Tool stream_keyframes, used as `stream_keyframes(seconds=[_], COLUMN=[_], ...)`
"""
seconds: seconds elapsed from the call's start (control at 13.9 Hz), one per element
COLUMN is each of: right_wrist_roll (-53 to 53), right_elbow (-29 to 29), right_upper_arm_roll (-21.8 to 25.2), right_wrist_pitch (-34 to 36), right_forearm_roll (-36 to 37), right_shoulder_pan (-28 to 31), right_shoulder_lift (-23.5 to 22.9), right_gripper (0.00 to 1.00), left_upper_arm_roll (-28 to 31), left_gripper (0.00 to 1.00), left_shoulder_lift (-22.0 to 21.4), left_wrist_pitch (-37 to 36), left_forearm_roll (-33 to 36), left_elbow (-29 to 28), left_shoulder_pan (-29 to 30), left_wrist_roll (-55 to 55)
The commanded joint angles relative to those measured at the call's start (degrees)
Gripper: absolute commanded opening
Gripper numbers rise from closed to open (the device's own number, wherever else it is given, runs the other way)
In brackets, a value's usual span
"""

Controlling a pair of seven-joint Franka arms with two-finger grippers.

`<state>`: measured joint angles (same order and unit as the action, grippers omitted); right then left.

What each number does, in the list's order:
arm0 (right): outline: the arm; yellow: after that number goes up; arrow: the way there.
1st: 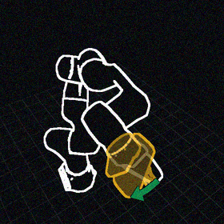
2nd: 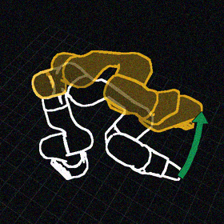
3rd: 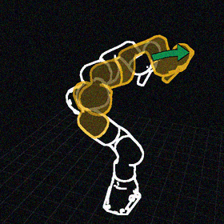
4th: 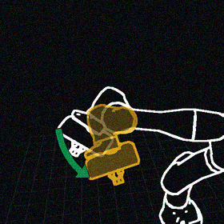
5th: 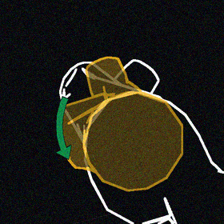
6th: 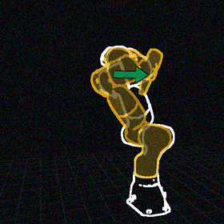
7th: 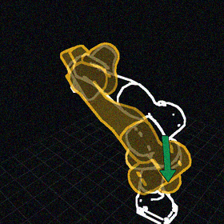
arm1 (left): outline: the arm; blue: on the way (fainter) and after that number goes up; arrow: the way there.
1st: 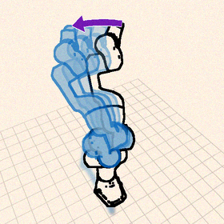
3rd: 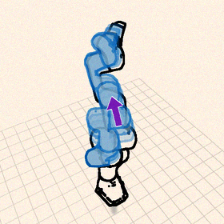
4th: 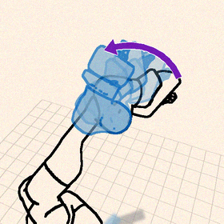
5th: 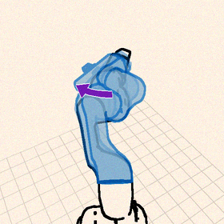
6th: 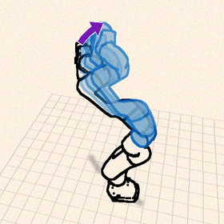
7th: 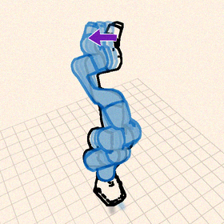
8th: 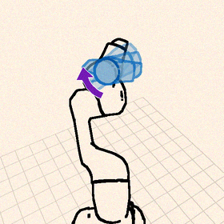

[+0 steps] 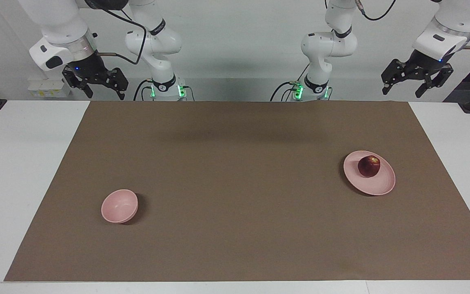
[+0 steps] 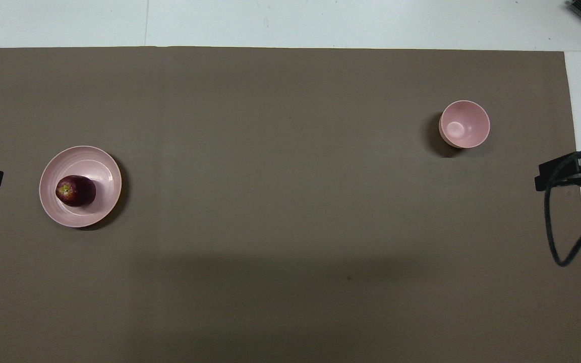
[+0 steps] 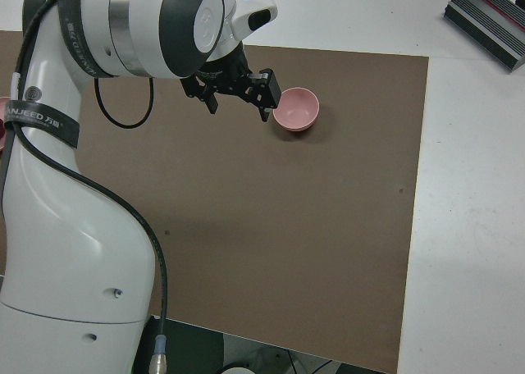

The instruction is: Move apple from plate to bowl

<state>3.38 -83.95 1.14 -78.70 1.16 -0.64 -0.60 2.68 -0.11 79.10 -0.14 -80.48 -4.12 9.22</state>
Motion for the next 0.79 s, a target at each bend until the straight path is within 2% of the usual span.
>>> stream_keyframes(seconds=[0.0,0.5,0.72], right_wrist_roll=[1.36,6.37,9.26], right_elbow=[0.8,0.54,-0.34], right_upper_arm_roll=[-0.26,-0.35,-0.26], right_wrist_pitch=[0.3,1.0,1.26], right_forearm_roll=[-1.59,-4.94,-7.04], right_shoulder_pan=[0.02,-0.07,-0.07], right_shoulder_lift=[-0.46,-0.2,0.16], right_gripper=[1.0,1.0,1.0], left_upper_arm_roll=[0.49,0.49,0.49], left_gripper=[1.0,1.0,1.0], left_shoulder_lift=[-0.24,-0.33,-2.51], left_wrist_pitch=[-0.17,-0.09,5.34], left_forearm_roll=[-0.65,-0.74,-0.74], left_elbow=[0.5,0.15,-4.57], left_shoulder_pan=[-0.36,-0.36,-0.28], left_wrist_roll=[0.01,-0.43,0.36])
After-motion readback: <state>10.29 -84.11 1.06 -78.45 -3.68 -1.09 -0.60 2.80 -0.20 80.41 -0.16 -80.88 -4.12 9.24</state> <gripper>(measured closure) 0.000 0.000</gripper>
